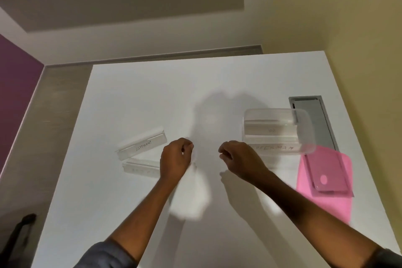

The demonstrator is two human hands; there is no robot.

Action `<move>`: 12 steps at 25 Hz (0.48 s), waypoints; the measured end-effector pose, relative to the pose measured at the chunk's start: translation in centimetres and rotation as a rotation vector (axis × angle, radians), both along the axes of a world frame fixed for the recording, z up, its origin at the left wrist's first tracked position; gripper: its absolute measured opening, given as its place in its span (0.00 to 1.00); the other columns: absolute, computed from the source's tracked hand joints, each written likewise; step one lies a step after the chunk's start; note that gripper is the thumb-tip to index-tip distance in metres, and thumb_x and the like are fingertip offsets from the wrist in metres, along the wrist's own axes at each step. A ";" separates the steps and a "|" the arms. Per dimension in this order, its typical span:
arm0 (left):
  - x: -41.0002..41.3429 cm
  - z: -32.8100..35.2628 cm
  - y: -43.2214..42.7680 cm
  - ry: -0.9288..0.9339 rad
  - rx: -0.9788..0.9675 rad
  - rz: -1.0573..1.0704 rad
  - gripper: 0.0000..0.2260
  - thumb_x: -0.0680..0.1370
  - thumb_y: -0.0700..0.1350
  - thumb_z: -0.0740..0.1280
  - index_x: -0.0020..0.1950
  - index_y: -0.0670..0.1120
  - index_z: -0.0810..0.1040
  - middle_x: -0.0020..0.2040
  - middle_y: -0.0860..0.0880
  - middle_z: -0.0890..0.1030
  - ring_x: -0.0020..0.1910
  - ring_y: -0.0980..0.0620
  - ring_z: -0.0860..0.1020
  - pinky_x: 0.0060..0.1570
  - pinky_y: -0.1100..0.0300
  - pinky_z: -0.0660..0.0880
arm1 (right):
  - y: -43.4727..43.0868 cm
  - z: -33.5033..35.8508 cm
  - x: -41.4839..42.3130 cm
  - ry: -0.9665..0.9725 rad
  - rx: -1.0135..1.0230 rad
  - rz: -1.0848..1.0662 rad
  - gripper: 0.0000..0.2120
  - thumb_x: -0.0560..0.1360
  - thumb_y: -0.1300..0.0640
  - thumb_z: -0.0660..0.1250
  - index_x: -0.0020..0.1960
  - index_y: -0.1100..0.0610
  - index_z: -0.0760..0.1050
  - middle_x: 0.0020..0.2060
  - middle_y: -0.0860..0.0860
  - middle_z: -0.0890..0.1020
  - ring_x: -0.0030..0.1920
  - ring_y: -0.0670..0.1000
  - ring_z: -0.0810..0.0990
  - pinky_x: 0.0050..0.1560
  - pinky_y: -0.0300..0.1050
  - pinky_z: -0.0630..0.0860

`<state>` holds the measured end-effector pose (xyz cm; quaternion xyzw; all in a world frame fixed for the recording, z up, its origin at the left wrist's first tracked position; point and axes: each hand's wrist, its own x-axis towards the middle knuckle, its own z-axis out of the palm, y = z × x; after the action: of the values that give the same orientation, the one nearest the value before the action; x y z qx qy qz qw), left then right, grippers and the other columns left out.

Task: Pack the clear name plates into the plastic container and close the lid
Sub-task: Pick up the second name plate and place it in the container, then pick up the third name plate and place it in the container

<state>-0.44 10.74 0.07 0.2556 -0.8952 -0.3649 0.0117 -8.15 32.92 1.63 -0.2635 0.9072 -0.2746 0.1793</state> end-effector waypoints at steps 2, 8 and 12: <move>1.9 -0.1 -2.7 -0.018 -0.005 0.047 0.07 0.83 0.46 0.70 0.49 0.49 0.87 0.44 0.54 0.87 0.46 0.50 0.86 0.50 0.48 0.84 | -2.7 -0.8 1.6 -0.050 -0.006 0.023 0.05 0.80 0.55 0.70 0.53 0.54 0.82 0.44 0.48 0.83 0.42 0.50 0.80 0.42 0.42 0.70; 7.4 -1.0 -10.7 -0.037 -0.012 0.325 0.08 0.84 0.43 0.69 0.55 0.43 0.87 0.54 0.45 0.88 0.57 0.43 0.86 0.59 0.49 0.81 | -9.6 -2.9 5.4 -0.169 0.000 0.040 0.05 0.79 0.57 0.70 0.52 0.56 0.83 0.42 0.49 0.84 0.42 0.51 0.80 0.42 0.43 0.73; 9.7 -2.0 -15.0 -0.099 -0.004 0.412 0.13 0.83 0.39 0.71 0.67 0.42 0.84 0.65 0.39 0.83 0.68 0.39 0.80 0.70 0.48 0.74 | -12.4 -4.4 7.1 -0.260 -0.007 -0.019 0.05 0.77 0.59 0.71 0.52 0.58 0.83 0.41 0.50 0.86 0.41 0.51 0.83 0.43 0.45 0.79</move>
<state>9.30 -4.23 -1.90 0.4507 -0.8243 -0.3400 0.0426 -1.10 20.50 -2.74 -0.2175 0.8779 -0.3113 0.2918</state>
